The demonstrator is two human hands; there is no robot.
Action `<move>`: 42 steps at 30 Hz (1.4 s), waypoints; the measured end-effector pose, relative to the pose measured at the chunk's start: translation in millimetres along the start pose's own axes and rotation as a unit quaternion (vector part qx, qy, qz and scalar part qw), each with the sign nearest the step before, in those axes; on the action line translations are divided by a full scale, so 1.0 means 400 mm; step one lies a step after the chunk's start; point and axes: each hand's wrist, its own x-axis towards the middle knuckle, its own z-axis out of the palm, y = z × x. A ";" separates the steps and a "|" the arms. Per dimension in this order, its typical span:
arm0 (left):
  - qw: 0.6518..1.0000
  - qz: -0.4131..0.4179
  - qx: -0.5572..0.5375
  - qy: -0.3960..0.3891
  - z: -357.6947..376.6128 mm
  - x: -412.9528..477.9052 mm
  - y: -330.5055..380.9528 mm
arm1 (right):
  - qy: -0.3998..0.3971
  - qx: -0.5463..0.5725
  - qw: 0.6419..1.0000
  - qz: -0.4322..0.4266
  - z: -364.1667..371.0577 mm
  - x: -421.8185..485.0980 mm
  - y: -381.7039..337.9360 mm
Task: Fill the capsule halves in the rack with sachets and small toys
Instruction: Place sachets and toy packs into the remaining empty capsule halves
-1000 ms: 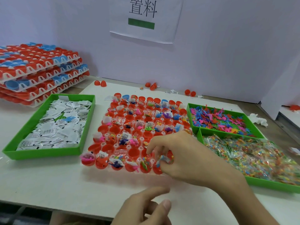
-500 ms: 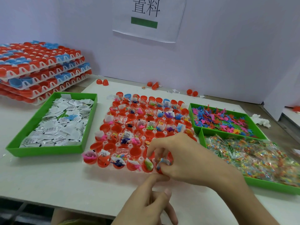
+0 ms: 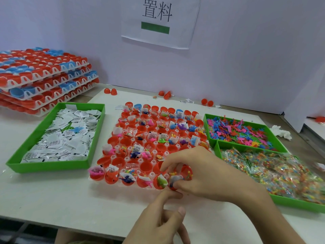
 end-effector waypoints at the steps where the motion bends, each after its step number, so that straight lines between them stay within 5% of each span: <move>1: 1.000 0.000 0.000 0.000 0.000 -0.001 0.002 | 0.002 0.004 1.000 0.000 -0.001 -0.001 0.001; 9: 1.000 -0.016 0.015 0.022 0.004 -0.019 0.016 | 0.020 0.008 1.000 -0.009 0.006 -0.002 0.006; 12: 0.988 0.062 0.096 0.101 -0.002 -0.029 0.023 | 0.022 0.011 1.000 -0.009 0.013 -0.001 0.009; 14: 0.959 0.160 0.163 0.165 -0.018 -0.034 0.032 | 0.027 0.006 1.000 -0.010 0.016 0.001 0.010; 17: 0.856 0.291 0.342 0.256 -0.059 -0.031 0.063 | 0.034 -0.007 0.999 -0.014 0.018 0.003 0.008; 22: 0.764 0.266 0.547 0.213 -0.119 0.001 0.138 | 0.037 -0.005 0.999 -0.016 0.023 0.011 0.007; 32: 0.768 0.206 0.580 0.176 -0.160 0.043 0.123 | 0.067 0.020 0.997 -0.017 0.004 -0.002 0.009; 38: 0.762 0.215 0.583 0.180 -0.162 0.037 0.127 | 0.327 0.110 0.939 0.011 -0.048 -0.077 0.032; 42: 0.759 0.210 0.590 0.176 -0.160 0.037 0.141 | 0.420 0.180 0.889 0.031 -0.023 -0.159 0.056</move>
